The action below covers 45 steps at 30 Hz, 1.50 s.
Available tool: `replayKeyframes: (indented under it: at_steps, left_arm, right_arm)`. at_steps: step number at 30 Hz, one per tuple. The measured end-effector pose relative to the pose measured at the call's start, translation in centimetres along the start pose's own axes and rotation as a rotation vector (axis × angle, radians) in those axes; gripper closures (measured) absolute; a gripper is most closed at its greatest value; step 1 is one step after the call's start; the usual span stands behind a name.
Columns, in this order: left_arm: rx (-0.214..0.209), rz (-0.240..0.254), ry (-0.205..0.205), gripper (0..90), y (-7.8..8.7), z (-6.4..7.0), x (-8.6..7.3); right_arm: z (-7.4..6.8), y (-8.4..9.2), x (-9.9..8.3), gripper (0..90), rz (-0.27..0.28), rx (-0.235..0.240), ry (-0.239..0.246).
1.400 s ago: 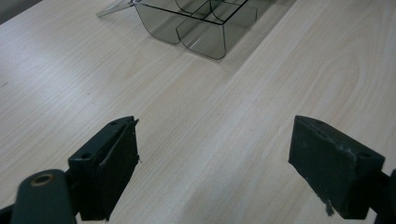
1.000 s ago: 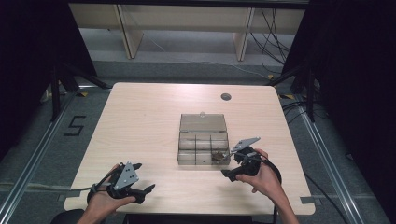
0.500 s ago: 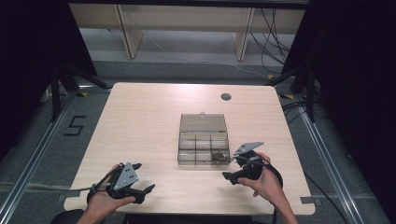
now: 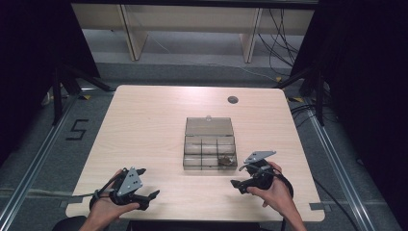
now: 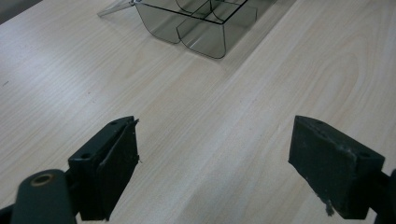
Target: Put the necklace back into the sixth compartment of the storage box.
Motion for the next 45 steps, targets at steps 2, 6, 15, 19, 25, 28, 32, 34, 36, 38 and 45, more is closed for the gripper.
replayKeyframes:
  at_steps: [2,6,15,19,25,28,32,34,36,38,45]
  left_arm:
    - [0.000,0.001,0.001,15.1,0.0,0.0,0.0]
    - [-0.005,0.005,0.017,15.1,0.0,0.1,0.0]
    - [0.001,0.002,0.014,15.1,0.0,0.1,0.0]
    - [-0.007,0.006,0.017,15.1,0.0,0.2,0.0]
    - [-0.004,0.002,0.016,15.1,-0.1,0.2,0.0]
    - [-0.009,0.016,0.029,15.1,-0.1,0.3,0.0]
    - [-0.010,0.013,0.027,15.1,-0.1,0.3,0.0]
    - [-0.010,0.015,0.027,15.1,-0.1,0.3,0.0]
    - [-0.010,0.012,0.024,15.1,-0.1,0.3,0.0]
    - [-0.009,0.004,0.016,15.1,-0.1,0.2,0.0]
    - [-0.002,0.005,0.013,15.1,-0.1,0.2,0.0]
  right_arm:
    - [-0.1,0.0,-0.2,17.2,-0.007,0.002,-0.001]
    - [-0.3,-0.1,-0.5,17.0,-0.009,0.003,-0.011]
    - [-0.7,-0.3,-1.2,16.9,0.006,0.015,-0.025]
    - [-0.6,-0.2,-1.4,16.9,0.007,0.018,0.000]
    - [-0.6,-0.2,-1.9,16.7,0.023,0.030,0.003]
    - [-0.7,-0.4,-2.1,16.7,0.024,0.032,0.001]
    - [-0.8,-0.4,-2.5,16.6,0.027,0.033,-0.002]
    - [-0.9,-0.6,-2.6,16.6,0.055,0.024,-0.025]
    - [-0.9,-0.4,-2.7,16.6,0.038,0.021,-0.028]
    - [-0.9,-0.4,-2.9,16.6,0.045,0.026,-0.024]
    - [-1.3,-0.7,-3.4,16.6,0.070,0.023,-0.028]
Point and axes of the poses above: each handheld gripper's, and its own axes: y roughly backward along the jaws, x roughly out of its top, z roughly to its right, the point moved 3 cm from there along -y, roughly forward along the jaws, and after that the axes turned 5 degrees about -z, right-handed, at the moved point
